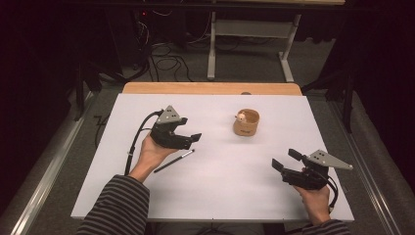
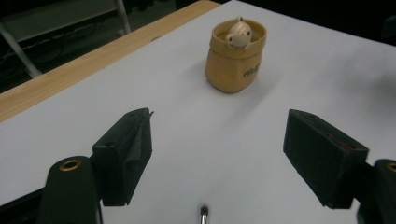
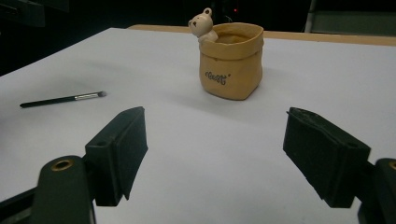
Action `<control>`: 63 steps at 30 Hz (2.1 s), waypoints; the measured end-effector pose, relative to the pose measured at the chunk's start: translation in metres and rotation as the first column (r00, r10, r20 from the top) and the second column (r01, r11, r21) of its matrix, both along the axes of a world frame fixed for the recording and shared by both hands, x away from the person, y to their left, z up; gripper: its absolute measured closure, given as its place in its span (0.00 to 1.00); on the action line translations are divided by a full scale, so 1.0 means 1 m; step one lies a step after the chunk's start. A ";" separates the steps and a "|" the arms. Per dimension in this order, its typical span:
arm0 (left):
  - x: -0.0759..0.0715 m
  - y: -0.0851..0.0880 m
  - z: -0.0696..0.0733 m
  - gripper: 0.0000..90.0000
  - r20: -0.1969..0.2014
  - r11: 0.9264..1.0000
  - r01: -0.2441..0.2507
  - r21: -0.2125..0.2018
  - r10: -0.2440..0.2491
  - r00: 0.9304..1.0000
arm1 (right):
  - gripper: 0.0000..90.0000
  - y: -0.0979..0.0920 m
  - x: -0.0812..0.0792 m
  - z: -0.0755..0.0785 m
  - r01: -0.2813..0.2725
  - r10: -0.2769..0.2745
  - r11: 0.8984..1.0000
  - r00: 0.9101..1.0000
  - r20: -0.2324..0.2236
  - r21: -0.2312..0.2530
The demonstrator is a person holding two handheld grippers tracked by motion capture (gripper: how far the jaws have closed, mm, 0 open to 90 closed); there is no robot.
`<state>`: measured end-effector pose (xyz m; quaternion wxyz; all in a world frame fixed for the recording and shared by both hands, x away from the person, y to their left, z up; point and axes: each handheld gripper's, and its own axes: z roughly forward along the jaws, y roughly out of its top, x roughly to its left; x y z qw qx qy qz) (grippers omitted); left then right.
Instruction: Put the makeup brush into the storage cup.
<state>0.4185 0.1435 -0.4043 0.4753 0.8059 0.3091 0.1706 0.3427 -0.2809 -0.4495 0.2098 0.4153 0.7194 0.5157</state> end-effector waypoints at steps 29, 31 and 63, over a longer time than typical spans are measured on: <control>0.010 0.004 0.004 0.30 -0.174 0.978 -0.008 0.210 0.046 0.984 | 0.25 0.001 0.001 -0.001 -0.011 0.011 1.000 1.000 -0.015 -0.001; 0.010 0.004 0.005 0.30 -0.179 0.976 -0.009 0.215 0.048 0.983 | 0.25 0.001 0.001 -0.001 -0.015 0.015 1.000 1.000 -0.016 -0.003; 0.029 -0.010 0.015 0.40 -0.287 0.892 0.048 0.449 0.093 0.953 | 0.26 0.001 0.001 -0.001 -0.019 0.019 1.000 1.000 -0.018 -0.004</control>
